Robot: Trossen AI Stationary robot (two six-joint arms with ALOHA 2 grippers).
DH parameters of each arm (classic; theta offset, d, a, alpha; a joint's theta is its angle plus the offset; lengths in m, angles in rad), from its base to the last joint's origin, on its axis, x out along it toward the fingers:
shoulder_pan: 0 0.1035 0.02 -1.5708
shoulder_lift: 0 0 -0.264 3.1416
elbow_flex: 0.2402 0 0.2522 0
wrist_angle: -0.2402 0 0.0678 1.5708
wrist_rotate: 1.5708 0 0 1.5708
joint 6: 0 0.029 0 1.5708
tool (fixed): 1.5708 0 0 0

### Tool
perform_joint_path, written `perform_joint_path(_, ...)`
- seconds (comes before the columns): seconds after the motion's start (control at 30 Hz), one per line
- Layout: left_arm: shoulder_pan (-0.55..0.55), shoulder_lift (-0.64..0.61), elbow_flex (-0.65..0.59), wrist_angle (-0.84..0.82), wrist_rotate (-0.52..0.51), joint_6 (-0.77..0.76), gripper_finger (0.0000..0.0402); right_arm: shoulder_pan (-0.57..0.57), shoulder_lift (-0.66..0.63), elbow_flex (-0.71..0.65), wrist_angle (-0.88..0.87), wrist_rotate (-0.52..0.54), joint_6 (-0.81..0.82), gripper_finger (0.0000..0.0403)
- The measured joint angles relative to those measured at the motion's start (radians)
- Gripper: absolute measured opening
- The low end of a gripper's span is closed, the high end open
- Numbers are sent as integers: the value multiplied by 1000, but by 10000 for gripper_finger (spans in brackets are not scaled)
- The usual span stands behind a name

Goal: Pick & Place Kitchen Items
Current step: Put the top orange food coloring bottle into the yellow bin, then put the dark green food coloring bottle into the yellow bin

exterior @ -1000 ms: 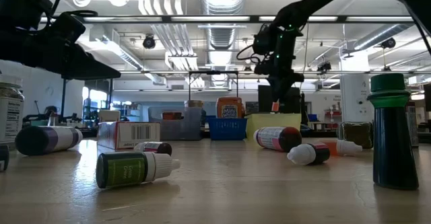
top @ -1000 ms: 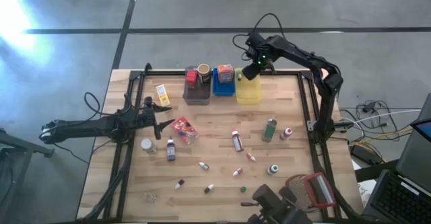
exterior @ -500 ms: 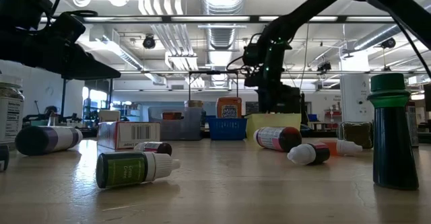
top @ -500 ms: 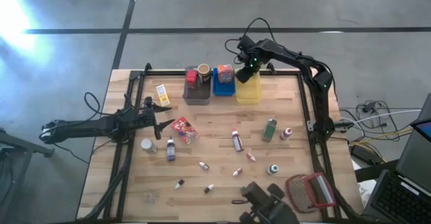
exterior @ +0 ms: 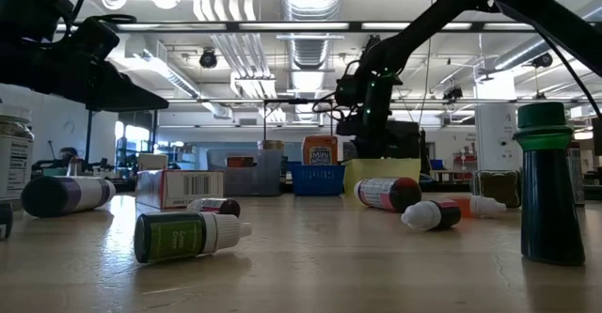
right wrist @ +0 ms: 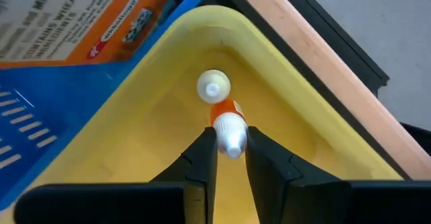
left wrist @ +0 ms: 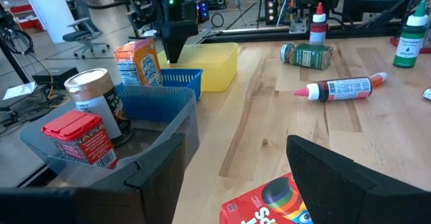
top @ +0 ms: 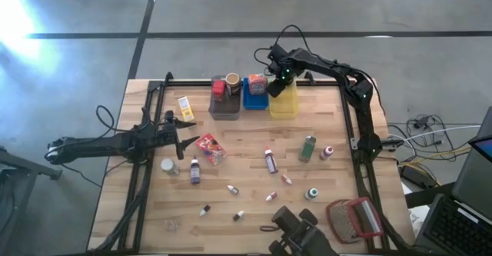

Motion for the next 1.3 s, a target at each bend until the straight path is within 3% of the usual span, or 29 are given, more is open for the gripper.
perform_joint_path(0.8,0,0,0,0,2,0,261,1,1,-1,-5,-5,3,133)
perform_joint_path(1.3,0,0,0,0,2,0,261,51,-186,-2,-143,0,-55,149)
